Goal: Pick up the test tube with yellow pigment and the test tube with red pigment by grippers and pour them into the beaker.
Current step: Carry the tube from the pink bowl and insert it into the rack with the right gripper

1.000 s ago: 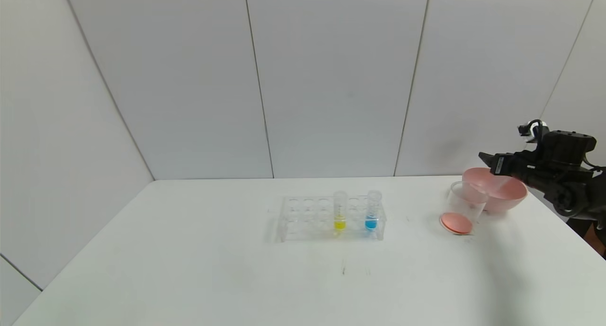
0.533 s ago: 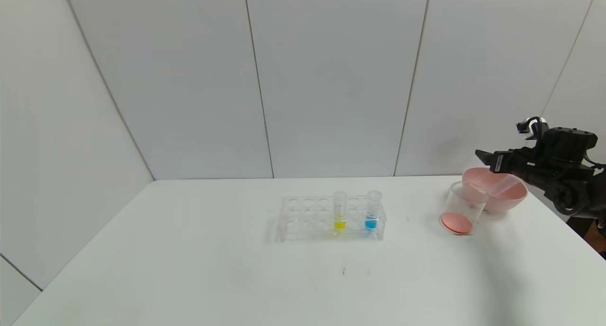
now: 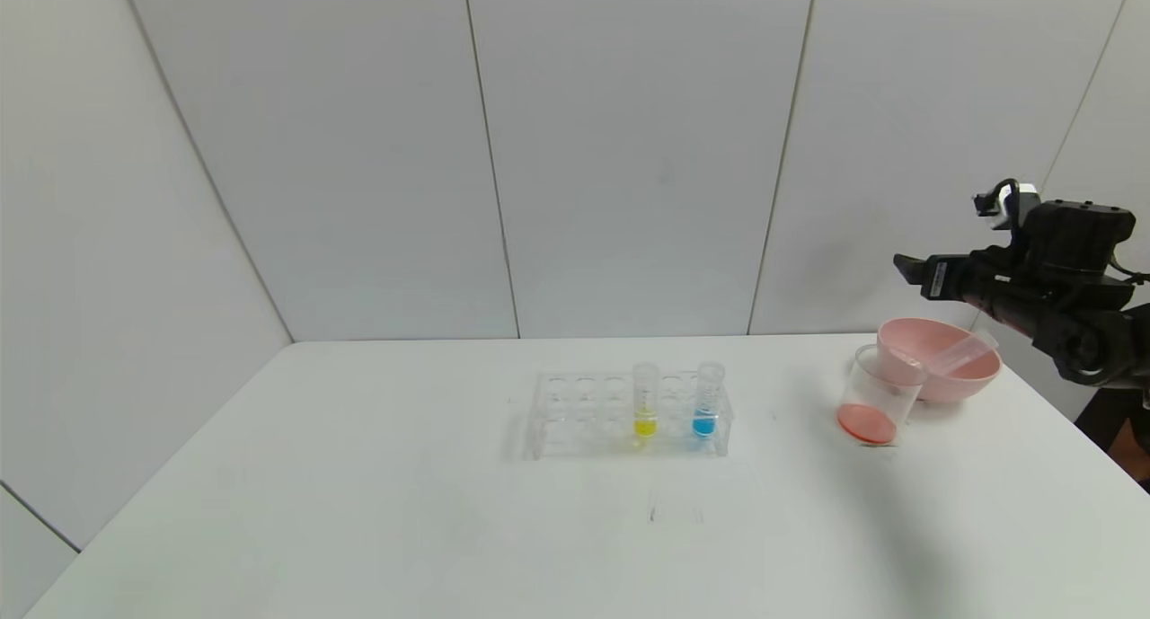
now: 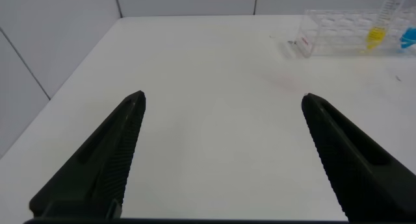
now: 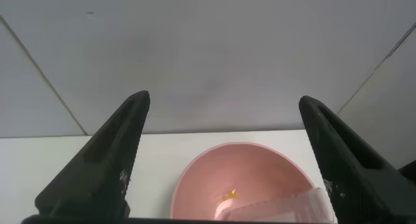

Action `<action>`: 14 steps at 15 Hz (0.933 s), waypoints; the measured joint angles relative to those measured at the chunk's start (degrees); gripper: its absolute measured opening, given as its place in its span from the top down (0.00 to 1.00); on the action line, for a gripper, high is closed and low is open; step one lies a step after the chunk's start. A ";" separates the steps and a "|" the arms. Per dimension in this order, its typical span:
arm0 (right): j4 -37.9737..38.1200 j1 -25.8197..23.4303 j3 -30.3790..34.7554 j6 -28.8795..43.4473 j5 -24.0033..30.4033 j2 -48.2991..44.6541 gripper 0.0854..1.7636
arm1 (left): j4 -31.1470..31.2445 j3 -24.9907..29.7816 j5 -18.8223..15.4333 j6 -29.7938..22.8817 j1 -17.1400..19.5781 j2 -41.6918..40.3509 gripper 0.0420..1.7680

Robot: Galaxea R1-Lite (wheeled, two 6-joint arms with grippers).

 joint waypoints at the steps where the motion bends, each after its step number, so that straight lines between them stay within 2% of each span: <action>1: -0.12 0.71 0.68 0.05 -0.93 -1.08 0.07 | 0.00 0.00 0.00 0.00 0.00 0.00 0.03; 4: -0.33 3.91 5.64 0.13 -1.71 -5.88 0.06 | 0.00 0.00 0.00 0.00 0.00 0.00 0.03; 6: -0.30 7.89 10.45 0.54 -2.73 -10.23 0.05 | 0.00 0.00 0.00 0.00 0.00 0.00 0.03; 9: -0.34 17.10 15.88 2.08 -10.09 -15.84 0.05 | 0.00 0.00 0.00 0.00 0.00 0.00 0.03; 14: 0.32 34.72 22.97 6.01 -27.42 -20.68 0.04 | 0.00 0.00 0.00 0.02 0.00 0.00 0.03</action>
